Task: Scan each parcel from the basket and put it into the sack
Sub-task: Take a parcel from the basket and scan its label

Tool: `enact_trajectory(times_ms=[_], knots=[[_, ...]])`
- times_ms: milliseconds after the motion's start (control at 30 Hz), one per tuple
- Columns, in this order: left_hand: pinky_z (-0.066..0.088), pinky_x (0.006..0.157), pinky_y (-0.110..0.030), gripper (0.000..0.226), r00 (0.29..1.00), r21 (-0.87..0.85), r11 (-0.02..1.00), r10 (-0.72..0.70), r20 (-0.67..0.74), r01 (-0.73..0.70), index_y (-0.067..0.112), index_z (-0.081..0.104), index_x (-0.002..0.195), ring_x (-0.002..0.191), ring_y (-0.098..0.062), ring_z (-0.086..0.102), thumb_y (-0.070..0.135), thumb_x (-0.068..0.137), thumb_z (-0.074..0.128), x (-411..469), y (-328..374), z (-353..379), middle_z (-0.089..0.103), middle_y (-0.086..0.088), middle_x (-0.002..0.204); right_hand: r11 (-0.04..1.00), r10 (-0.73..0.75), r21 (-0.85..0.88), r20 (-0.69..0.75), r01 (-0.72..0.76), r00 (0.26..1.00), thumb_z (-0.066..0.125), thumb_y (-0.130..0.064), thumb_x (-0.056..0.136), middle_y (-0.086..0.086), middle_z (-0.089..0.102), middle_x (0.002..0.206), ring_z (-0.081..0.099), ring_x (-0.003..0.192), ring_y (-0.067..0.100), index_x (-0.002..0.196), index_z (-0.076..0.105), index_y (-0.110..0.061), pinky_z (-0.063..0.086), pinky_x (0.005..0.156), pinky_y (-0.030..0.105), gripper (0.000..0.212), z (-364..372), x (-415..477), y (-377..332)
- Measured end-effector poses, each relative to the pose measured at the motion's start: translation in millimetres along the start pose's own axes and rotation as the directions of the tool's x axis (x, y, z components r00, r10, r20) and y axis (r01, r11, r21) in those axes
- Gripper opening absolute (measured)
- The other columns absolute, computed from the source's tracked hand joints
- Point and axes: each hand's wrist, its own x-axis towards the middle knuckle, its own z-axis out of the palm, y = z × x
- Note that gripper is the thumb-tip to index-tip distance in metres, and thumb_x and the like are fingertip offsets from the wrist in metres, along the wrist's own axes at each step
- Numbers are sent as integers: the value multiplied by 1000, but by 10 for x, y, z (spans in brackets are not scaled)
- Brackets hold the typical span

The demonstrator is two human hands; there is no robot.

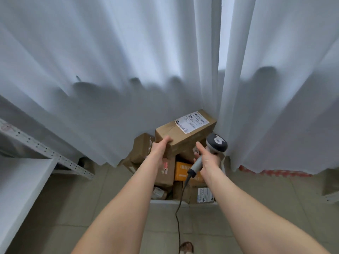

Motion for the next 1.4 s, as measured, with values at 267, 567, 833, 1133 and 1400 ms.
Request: enact_trajectory(times_ms=[267, 567, 833, 1133, 1400], knots=[[55, 72, -38, 80, 986, -12, 990, 143, 83, -143, 14, 35, 138, 89, -24, 62, 33, 74, 78, -1235, 189, -376, 61, -10, 107, 987, -157, 45, 178, 151, 971, 87, -57, 48, 5, 51, 140, 43, 133, 34, 145, 32, -20, 29, 113, 53, 117, 297, -1088, -139], [51, 77, -37, 35, 976, 19, 988, 147, 163, -152, 15, 57, 103, 87, -23, 61, 44, 85, 65, -1884, 298, -1068, 64, -8, 95, 982, -189, 44, 358, 186, 914, 92, -37, 40, 5, 66, 120, 61, 112, 32, 134, 46, -22, 43, 103, 56, 106, 460, -1687, -47], [49, 96, -47, 59, 976, 92, 980, 159, 152, -174, 19, 59, 122, 107, -28, 63, 53, 76, 71, -1881, 404, -2099, 68, -9, 114, 923, -110, -211, 654, 321, 748, 79, -20, 76, 11, 70, 113, 65, 106, 29, 114, 61, -16, 49, 99, 48, 42, 671, -2288, 455], [54, 82, -39, 59, 953, -43, 953, 297, -54, -299, 12, 48, 134, 91, -21, 62, 6, 81, 73, -1808, 30, -2774, 64, -7, 114, 851, -103, -334, 649, 404, 754, 63, -11, 90, 8, 56, 73, 52, 60, 16, 105, 59, -4, 47, 59, 29, 17, 942, -2634, 728], [49, 96, -50, 60, 955, -74, 959, 264, -132, -275, 14, 47, 135, 108, -30, 61, 7, 81, 73, -1713, -139, -2955, 62, -10, 124, 774, 48, -464, 722, 432, 690, 60, -11, 91, 11, 54, 68, 48, 55, 19, 101, 56, -6, 43, 51, 30, 11, 1036, -3006, 873]])
